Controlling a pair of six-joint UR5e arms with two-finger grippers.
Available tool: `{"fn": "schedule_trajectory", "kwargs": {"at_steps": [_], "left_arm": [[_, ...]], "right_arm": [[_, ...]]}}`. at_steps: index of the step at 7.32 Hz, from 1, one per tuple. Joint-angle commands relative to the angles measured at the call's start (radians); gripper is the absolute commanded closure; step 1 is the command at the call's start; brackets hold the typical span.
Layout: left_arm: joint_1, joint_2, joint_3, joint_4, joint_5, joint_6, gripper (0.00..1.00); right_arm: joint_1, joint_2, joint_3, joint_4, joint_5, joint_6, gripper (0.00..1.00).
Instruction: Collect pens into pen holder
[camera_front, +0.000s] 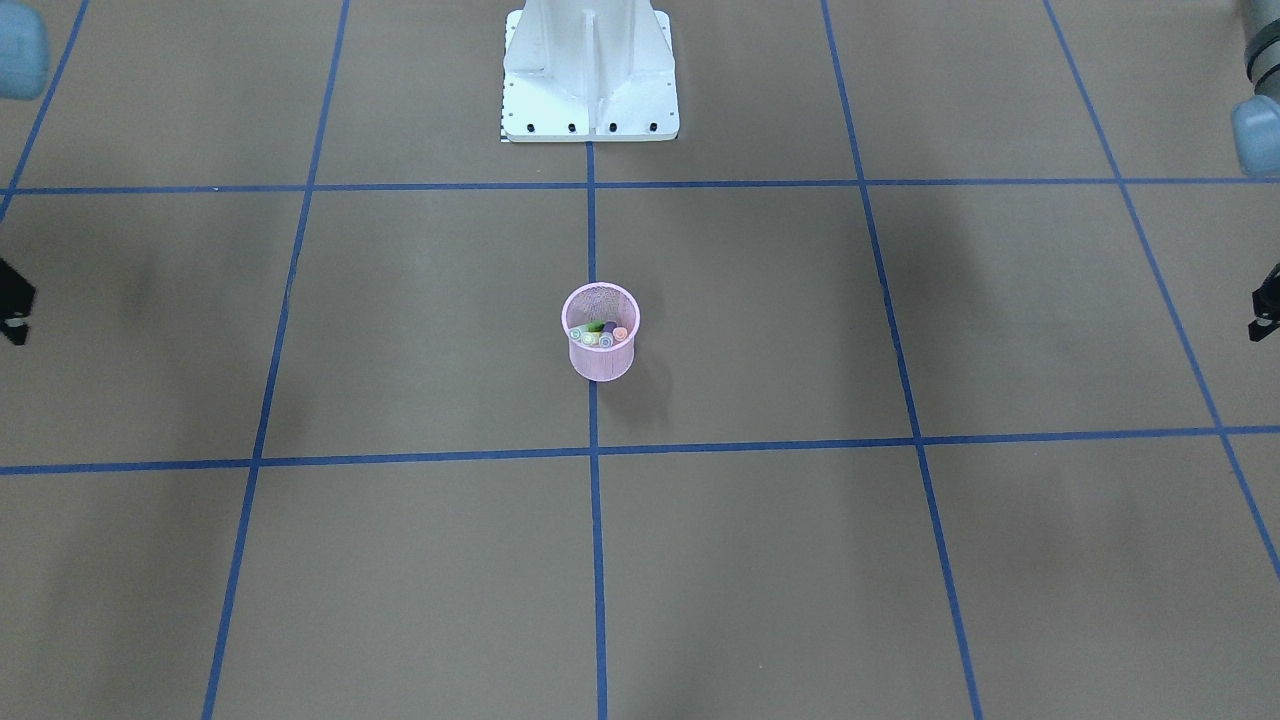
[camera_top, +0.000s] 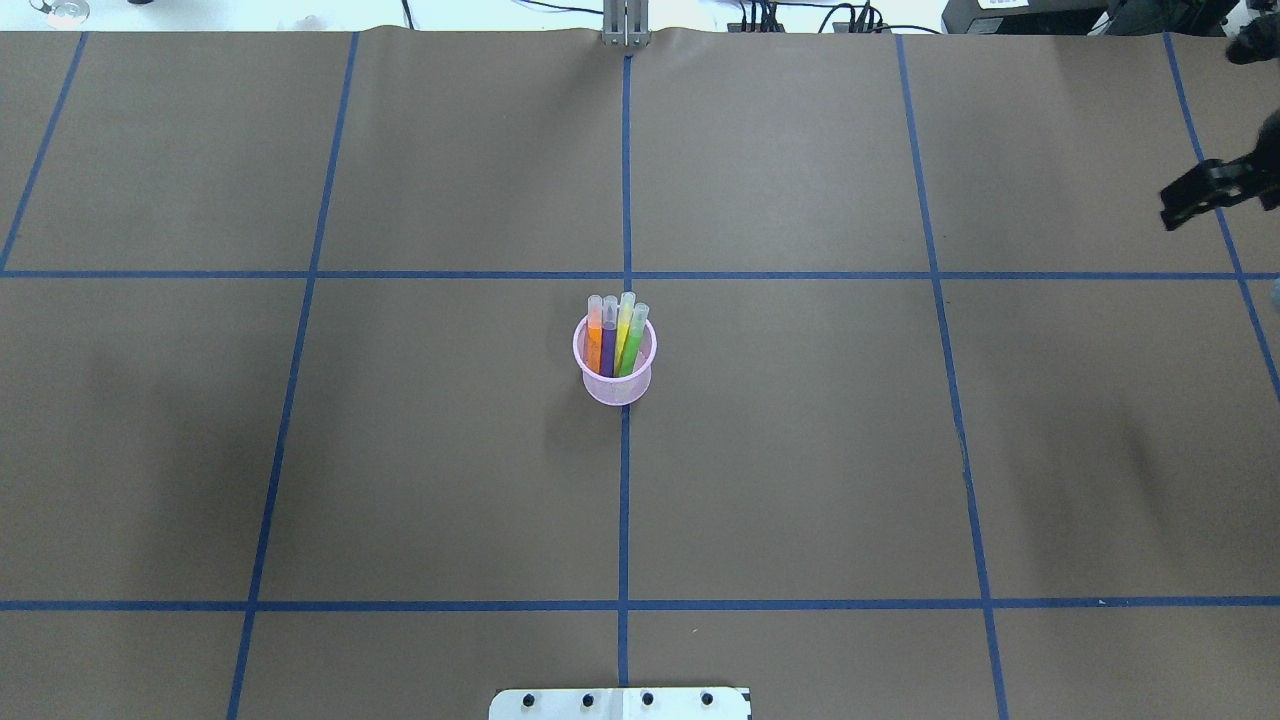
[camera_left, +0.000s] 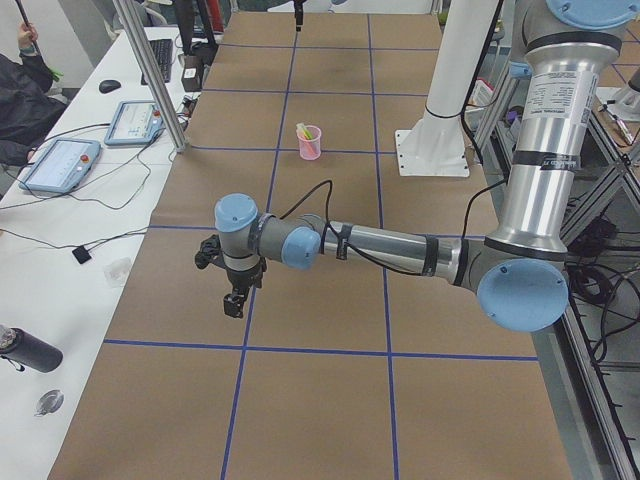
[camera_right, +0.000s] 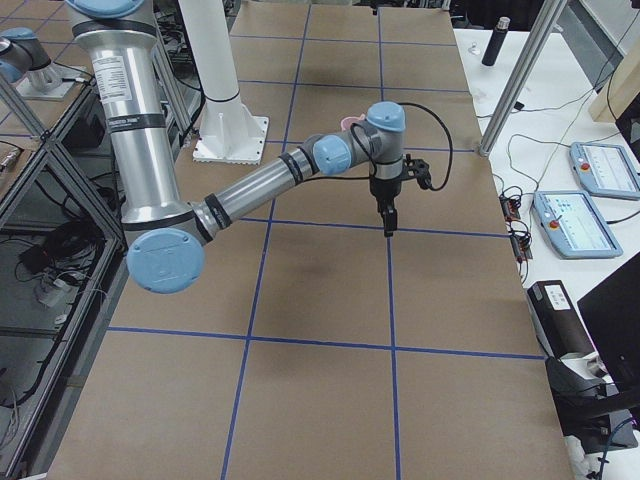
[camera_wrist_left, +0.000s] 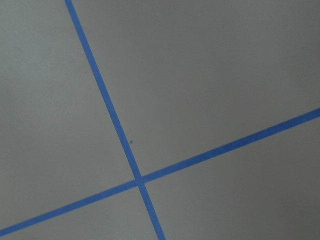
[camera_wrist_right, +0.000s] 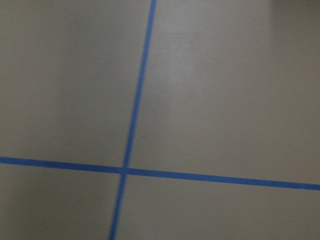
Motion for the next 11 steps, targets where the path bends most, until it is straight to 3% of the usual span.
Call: {"fn": "schedule_trajectory", "kwargs": {"at_steps": [1,2,4,6,8,10,11], "left_arm": [[-0.095,0.066,0.002,0.003,-0.029,0.079,0.0],[-0.118,0.124,0.002,-0.01,-0.026,0.139,0.0],[-0.123,0.141,0.005,0.001,-0.03,0.143,0.0],[-0.126,0.143,0.002,0.028,-0.05,0.133,0.0],[-0.132,0.152,-0.016,0.036,-0.05,0.117,0.0],[-0.136,0.164,-0.158,0.231,-0.05,0.116,0.0],[-0.14,0.172,-0.183,0.265,-0.049,0.117,0.0]], "right_arm": [[0.152,-0.112,-0.077,0.0,0.105,-0.221,0.0],[0.161,-0.117,-0.13,0.0,0.1,-0.224,0.0],[0.233,-0.124,-0.232,0.002,0.103,-0.245,0.0],[0.31,-0.16,-0.249,0.002,0.103,-0.412,0.0],[0.312,-0.187,-0.25,0.0,0.14,-0.405,0.0],[0.312,-0.198,-0.25,0.0,0.189,-0.404,0.0],[0.312,-0.197,-0.25,0.0,0.194,-0.402,0.0]]}}
